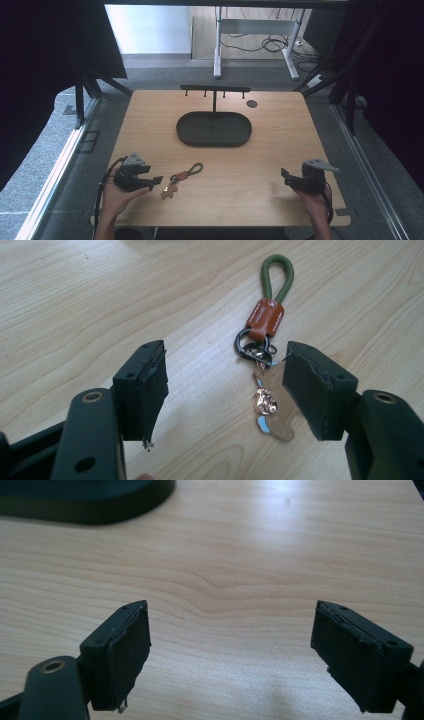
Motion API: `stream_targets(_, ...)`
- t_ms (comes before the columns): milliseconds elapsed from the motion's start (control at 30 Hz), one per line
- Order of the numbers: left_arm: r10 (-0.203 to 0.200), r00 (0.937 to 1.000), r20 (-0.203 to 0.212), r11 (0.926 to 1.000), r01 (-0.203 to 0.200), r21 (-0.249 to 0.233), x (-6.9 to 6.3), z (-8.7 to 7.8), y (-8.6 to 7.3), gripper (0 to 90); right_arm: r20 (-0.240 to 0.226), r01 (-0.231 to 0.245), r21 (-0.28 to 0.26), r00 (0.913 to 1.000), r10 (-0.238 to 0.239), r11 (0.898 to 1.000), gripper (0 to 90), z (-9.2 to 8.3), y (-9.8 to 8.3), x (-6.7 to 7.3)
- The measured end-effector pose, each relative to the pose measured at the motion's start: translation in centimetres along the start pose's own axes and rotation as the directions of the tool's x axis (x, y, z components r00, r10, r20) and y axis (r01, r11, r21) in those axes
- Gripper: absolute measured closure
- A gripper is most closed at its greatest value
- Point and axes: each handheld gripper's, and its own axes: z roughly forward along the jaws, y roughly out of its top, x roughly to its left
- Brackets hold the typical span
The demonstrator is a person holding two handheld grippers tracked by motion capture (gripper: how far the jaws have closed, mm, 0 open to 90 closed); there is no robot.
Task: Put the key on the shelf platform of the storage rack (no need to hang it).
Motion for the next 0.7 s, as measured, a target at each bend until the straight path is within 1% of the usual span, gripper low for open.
stream_targets(67, 0.005, 1.0000, -0.004, 0.9999, -0.005, 0.015, -0.2, 0.1, -0.2, 34.9, -0.017, -0.011, -0.007, 0.9998, 0.011, 1.000, 17.0, -0.3, -0.1, -0.3)
stream_targets(133, 0.005, 1.0000, 0.005, 0.9998, -0.005, 0.018, -0.2, 0.2, -0.3, 34.9, -0.034, -0.026, -0.014, 0.9991, 0.025, 1.000, 19.9, -0.6, -0.2, -0.7)
stream_targets(200, 0.006, 1.0000, -0.004, 0.9998, -0.006, 0.021, -0.4, 0.3, -0.2, 34.9, -0.067, -0.028, -0.017, 0.9974, 0.027, 0.999, 21.2, -0.9, -0.3, -1.0)
stream_targets(267, 0.004, 1.0000, -0.004, 0.9999, -0.003, 0.017, -0.5, 0.3, -0.2, 34.9, -0.070, -0.031, -0.020, 0.9971, 0.029, 0.999, 22.1, -1.0, -0.4, -1.2)
stream_targets(333, -0.005, 1.0000, 0.008, 0.9999, 0.005, 0.012, -0.5, 0.4, -0.2, 35.3, -0.084, -0.037, -0.014, 0.9958, 0.035, 0.999, 22.4, -0.9, -0.6, -1.5)
stream_targets(400, -0.004, 0.9999, -0.012, 0.9995, 0.005, 0.031, -0.6, 0.6, -0.2, 35.3, -0.107, -0.050, -0.009, 0.9931, 0.048, 0.999, 22.8, -0.7, -0.8, -1.7)
stream_targets(433, -0.015, 0.9994, -0.031, 0.9991, 0.016, 0.040, -0.8, 0.7, -0.2, 35.3, -0.116, -0.055, -0.008, 0.9918, 0.054, 0.998, 23.0, -0.6, -0.9, -1.8)
stream_targets(467, -0.008, 0.9986, -0.052, 0.9985, 0.010, 0.054, -1.0, 0.7, -0.2, 35.3, -0.123, -0.053, -0.007, 0.9911, 0.052, 0.999, 23.4, -0.5, -1.0, -1.9)
stream_targets(500, 0.001, 0.9980, -0.063, 0.9980, 0.003, 0.063, -1.3, 0.7, -0.2, 35.3, -0.130, -0.052, -0.007, 0.9902, 0.051, 0.999, 23.7, -0.4, -1.0, -1.9)
stream_targets(533, 0.016, 0.9981, -0.059, 0.9977, -0.012, 0.067, -1.5, 0.7, -0.2, 35.3, -0.136, -0.049, -0.008, 0.9896, 0.047, 0.999, 24.0, -0.3, -0.9, -1.9)
stream_targets(567, 0.020, 0.9982, -0.056, 0.9976, -0.016, 0.068, -1.7, 0.6, -0.1, 35.3, -0.140, -0.046, -0.009, 0.9892, 0.044, 0.999, 24.2, -0.2, -0.9, -1.9)
stream_targets(600, 0.030, 0.9976, -0.062, 0.9967, -0.025, 0.077, -1.8, 0.5, 0.1, 35.2, -0.141, -0.042, -0.011, 0.9892, 0.040, 0.999, 24.3, -0.2, -0.9, -1.8)
stream_targets(633, 0.030, 0.9976, -0.062, 0.9967, -0.025, 0.077, -1.8, 0.5, 0.1, 35.2, -0.141, -0.042, -0.011, 0.9892, 0.040, 0.999, 24.3, -0.2, -0.9, -1.8)
stream_targets(667, 0.033, 0.9968, -0.072, 0.9968, -0.027, 0.075, -1.8, 0.4, 0.3, 35.2, -0.141, -0.029, -0.005, 0.9896, 0.028, 1.000, 24.6, 0.0, -1.1, -1.6)
stream_targets(700, 0.029, 0.9971, -0.071, 0.9973, -0.024, 0.069, -1.9, 0.4, 0.5, 35.1, -0.140, -0.026, -0.002, 0.9898, 0.026, 1.000, 24.6, 0.0, -1.1, -1.6)
